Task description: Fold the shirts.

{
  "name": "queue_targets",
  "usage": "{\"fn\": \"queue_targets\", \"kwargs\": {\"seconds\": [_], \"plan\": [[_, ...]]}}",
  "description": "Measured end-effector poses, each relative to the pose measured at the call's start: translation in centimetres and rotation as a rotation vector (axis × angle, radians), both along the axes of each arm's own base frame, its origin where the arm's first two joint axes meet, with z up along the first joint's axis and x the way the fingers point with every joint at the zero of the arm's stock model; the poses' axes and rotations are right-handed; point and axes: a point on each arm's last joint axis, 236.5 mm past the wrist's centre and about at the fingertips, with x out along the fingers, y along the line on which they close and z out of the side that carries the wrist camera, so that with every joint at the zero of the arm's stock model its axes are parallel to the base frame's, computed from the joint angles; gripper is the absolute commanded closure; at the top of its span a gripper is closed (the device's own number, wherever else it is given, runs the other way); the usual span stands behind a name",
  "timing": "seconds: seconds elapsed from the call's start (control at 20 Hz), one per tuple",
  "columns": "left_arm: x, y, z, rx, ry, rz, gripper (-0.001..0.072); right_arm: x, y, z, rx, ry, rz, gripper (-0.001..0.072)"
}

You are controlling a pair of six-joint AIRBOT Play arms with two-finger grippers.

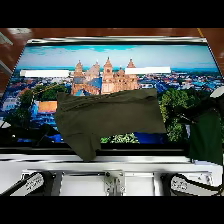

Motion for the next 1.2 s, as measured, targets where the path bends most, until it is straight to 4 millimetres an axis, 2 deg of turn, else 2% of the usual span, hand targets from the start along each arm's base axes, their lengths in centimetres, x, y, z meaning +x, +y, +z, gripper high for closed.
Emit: {"fn": "queue_targets", "kwargs": {"seconds": [0.1,0.25,0.45,0.7,0.8,0.85,0.9,0.95,1.05,1.2], "plan": [[-1.0,-0.6,-1.1,-0.018,0.005,0.021,0.0104,-0.2,1.0,-0.1,0.077,-0.001,-0.039,0.0126],[-1.3,-0.9,-2.0,-0.023,-0.006,0.051,0.0106,0.1,1.5,0.0,0.123,-0.016,-0.073,0.0126],[-0.7,-0.9,-2.5,-0.007,-0.033,0.075,0.0113,0.3,1.5,-0.1,0.135,-0.028,-0.09,0.0126],[0.6,-2.1,-3.0,-0.012,-0.057,0.085,0.0116,0.2,1.4,-0.2,0.131,-0.025,-0.09,0.0126],[0.9,-2.8,-3.5,-0.022,-0.05,0.088,0.0296,0.1,1.2,-0.3,0.124,-0.02,-0.087,0.0126],[0.9,-2.9,-3.9,-0.02,-0.042,0.085,0.0418,-0.1,1.1,-0.4,0.12,-0.015,-0.084,0.0124],[1.1,-3.1,-4.2,-0.016,-0.04,0.088,0.0536,-0.3,1.0,-0.4,0.113,-0.008,-0.08,0.0043],[1.2,-3.1,-4.5,-0.014,-0.037,0.091,0.0596,-0.4,0.8,-0.6,0.101,-0.002,-0.077,0.0039],[1.8,-3.2,-4.7,-0.013,-0.045,0.11,0.0667,-0.9,0.3,-1.1,0.079,0.02,-0.067,0.0039],[2.4,-3.0,-4.6,-0.009,-0.062,0.119,0.0667,-1.9,0.1,-2.6,0.09,0.079,-0.076,0.0039]]}}
